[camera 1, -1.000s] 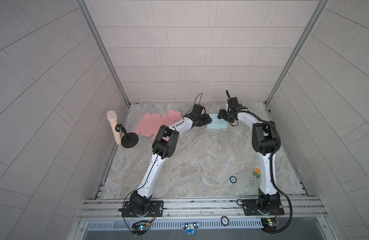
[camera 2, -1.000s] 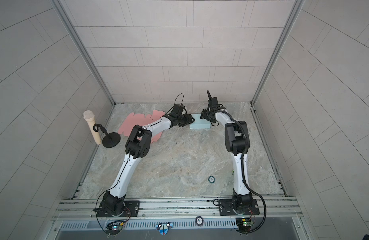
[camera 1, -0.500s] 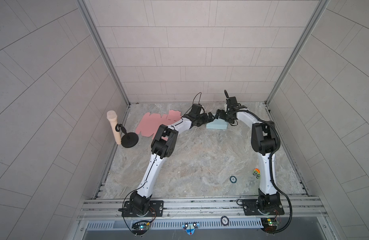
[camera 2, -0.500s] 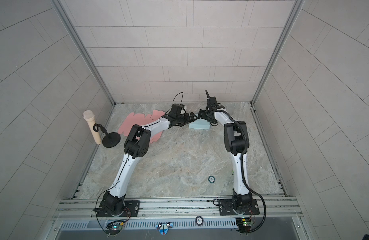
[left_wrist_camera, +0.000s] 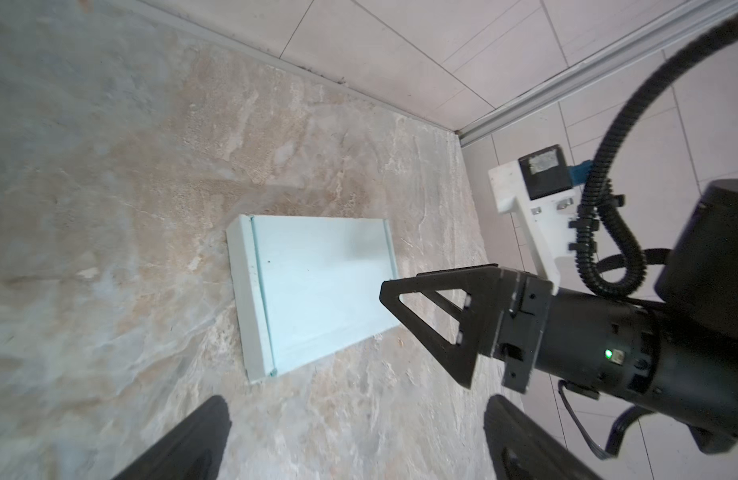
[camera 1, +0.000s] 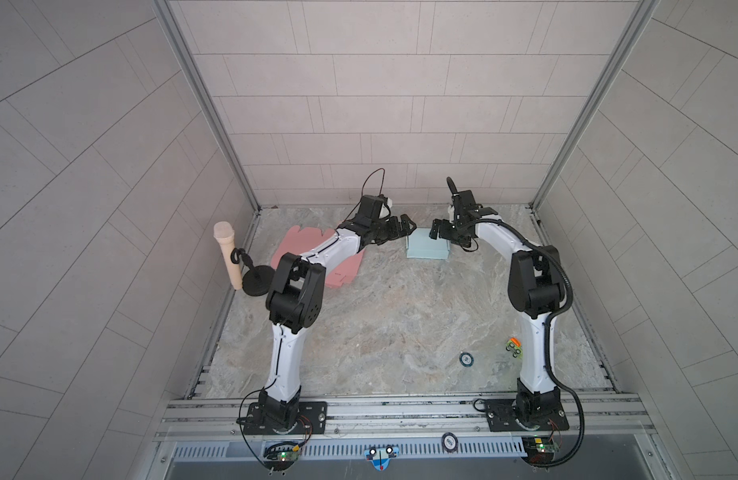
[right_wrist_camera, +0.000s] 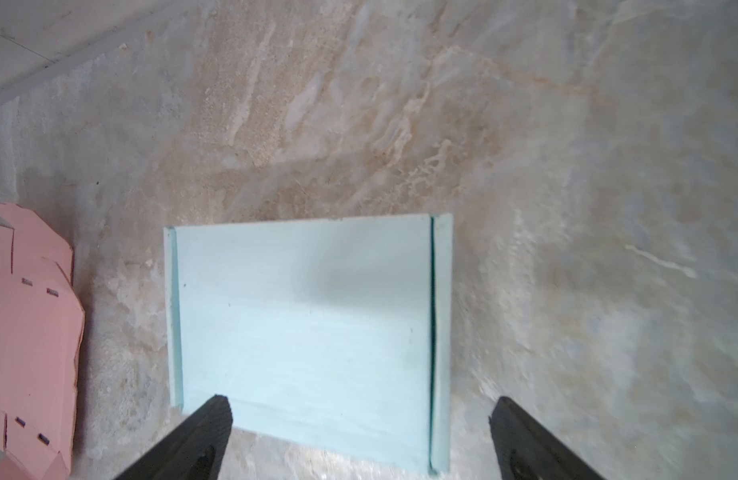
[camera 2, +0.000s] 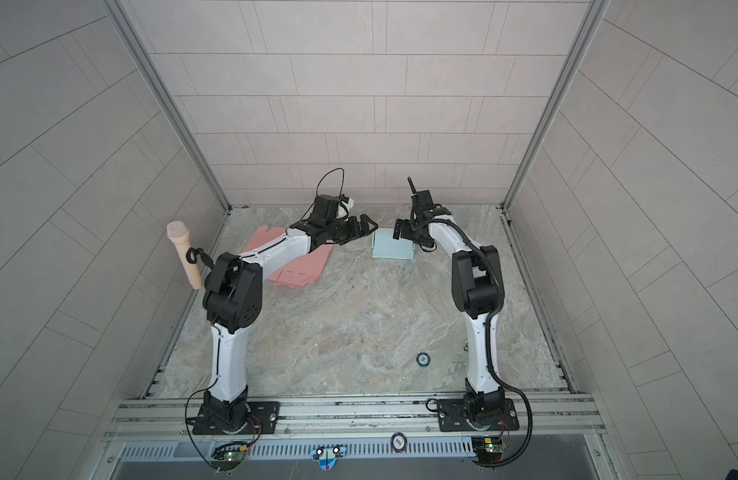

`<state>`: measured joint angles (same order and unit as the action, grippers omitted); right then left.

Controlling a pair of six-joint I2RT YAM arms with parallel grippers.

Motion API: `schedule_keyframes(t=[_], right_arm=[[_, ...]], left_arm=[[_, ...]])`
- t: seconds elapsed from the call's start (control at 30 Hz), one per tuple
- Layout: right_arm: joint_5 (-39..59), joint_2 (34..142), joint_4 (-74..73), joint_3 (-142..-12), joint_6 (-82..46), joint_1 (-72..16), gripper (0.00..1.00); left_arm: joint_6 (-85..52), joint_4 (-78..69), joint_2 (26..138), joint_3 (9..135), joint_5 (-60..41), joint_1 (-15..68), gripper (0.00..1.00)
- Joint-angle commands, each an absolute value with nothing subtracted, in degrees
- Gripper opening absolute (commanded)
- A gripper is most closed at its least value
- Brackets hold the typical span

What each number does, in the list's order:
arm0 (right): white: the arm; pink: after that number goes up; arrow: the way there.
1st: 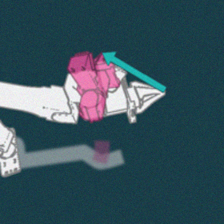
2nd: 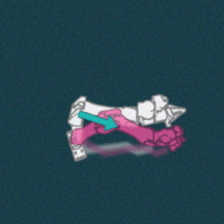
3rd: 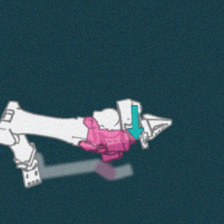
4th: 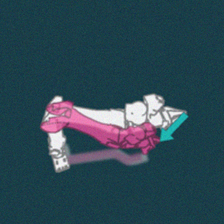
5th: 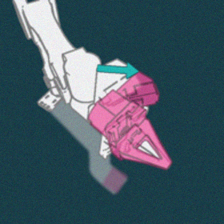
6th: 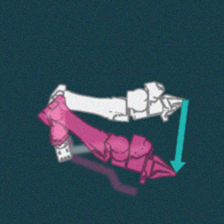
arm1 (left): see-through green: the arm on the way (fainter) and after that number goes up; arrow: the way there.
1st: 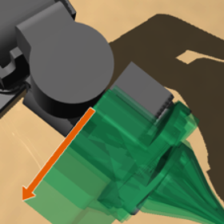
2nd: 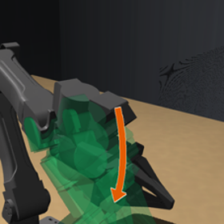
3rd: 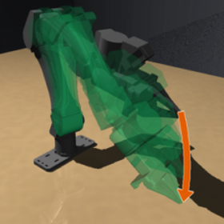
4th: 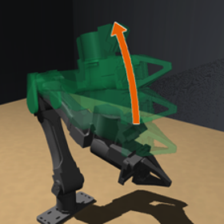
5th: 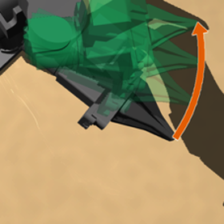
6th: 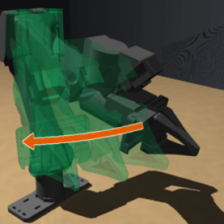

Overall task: Fold the paper box
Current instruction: 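Set the blue box down far from the robot and open both grippers, then move the left gripper onto the pink blank while the right gripper withdraws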

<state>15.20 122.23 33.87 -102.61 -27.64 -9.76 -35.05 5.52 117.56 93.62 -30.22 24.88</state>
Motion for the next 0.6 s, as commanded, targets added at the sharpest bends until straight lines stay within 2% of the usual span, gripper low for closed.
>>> schedule_keyframes(t=[0.0,0.27,0.4,0.57], right_arm=[[13.5,114.8,33.7,-97.1,-26.9,-10.9,0.99],[11.5,100.8,29.7,-78.0,-28.0,-16.9,0.97],[9.6,94.6,27.6,-70.0,-30.2,-21.5,0.97],[6.9,89.9,27.6,-66.1,-32.4,-28.2,0.97]], left_arm=[[-31.0,9.5,111.8,86.7,-28.7,25.1,1.0],[-25.7,14.1,98.8,70.3,-25.5,21.4,1.0],[-21.9,18.4,100.1,69.4,-20.6,17.8,1.0],[-22.2,18.3,104.1,70.0,-17.5,15.8,1.0]])
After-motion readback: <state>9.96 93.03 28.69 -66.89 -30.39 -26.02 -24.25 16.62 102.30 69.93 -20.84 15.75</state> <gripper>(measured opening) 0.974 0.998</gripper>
